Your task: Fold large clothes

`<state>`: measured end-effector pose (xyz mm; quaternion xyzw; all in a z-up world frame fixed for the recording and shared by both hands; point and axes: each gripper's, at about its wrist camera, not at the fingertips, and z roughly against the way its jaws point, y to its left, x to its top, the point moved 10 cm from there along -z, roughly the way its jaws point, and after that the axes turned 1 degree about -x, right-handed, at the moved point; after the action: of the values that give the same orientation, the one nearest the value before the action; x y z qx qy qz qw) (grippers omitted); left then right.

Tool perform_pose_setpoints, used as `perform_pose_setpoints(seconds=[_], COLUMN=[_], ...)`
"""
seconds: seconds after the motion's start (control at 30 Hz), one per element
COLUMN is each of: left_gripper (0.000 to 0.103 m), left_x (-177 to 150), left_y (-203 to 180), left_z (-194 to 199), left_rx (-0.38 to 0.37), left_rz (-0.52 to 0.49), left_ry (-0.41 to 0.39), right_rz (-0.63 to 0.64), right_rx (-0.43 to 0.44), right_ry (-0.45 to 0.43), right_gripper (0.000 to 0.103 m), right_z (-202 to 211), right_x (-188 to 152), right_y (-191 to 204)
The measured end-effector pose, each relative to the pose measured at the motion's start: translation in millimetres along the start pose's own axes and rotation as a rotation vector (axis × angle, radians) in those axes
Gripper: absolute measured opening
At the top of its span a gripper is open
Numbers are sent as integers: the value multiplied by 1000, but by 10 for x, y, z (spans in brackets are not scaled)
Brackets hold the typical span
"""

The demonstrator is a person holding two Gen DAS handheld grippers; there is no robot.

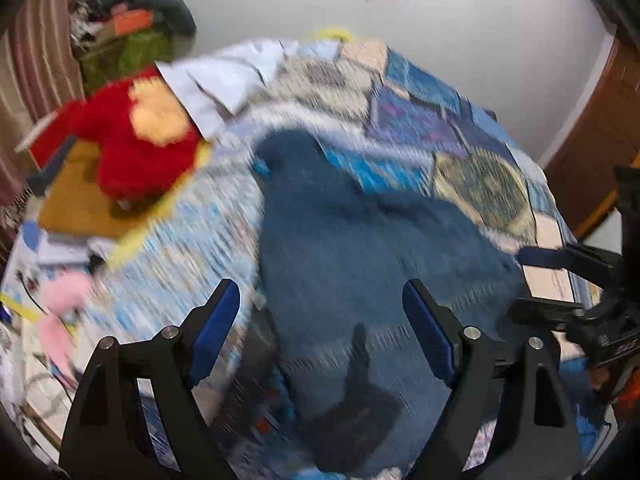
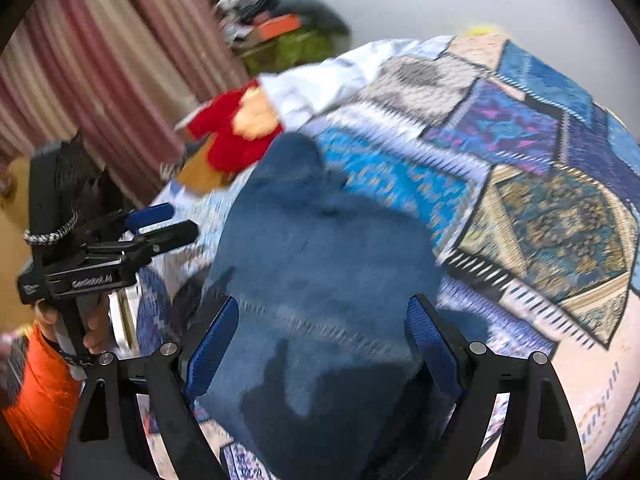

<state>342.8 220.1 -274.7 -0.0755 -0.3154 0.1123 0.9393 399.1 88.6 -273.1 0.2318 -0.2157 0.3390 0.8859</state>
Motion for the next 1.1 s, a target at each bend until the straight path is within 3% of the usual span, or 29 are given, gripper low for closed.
perform_pose_setpoints(seconds=[0.1, 0.2, 0.33, 0.53, 0.77, 0.93, 1.1], left_gripper=[84, 84, 87, 87, 87, 87, 87], left_x=[-349, -663, -928, -1078, -696, -313, -222], left_y=[-77, -14, 46, 199, -89, -570, -1030], left_z=[-171, -271, -106, 296, 1230, 2099, 2853], left_rx=[16, 98, 103, 180, 192, 132, 89], left_rz=[-20, -43, -22, 4, -48, -96, -144], left_ry=[75, 126, 107, 90, -122, -362, -570], right_rz=[22, 24, 7, -175, -260, -187, -89], right_rx=[-32, -40, -139, -146, -89, -66, -82], right_ry=[63, 83, 79, 33, -235, -464, -635], right_gripper=[85, 85, 85, 85, 85, 85, 85], right_z=[-144, -115, 135, 655, 1602, 2393, 3012], right_x=[-264, -446, -707, -993, -799, -579, -529], right_y=[6, -63, -323, -683, -439, 111, 666])
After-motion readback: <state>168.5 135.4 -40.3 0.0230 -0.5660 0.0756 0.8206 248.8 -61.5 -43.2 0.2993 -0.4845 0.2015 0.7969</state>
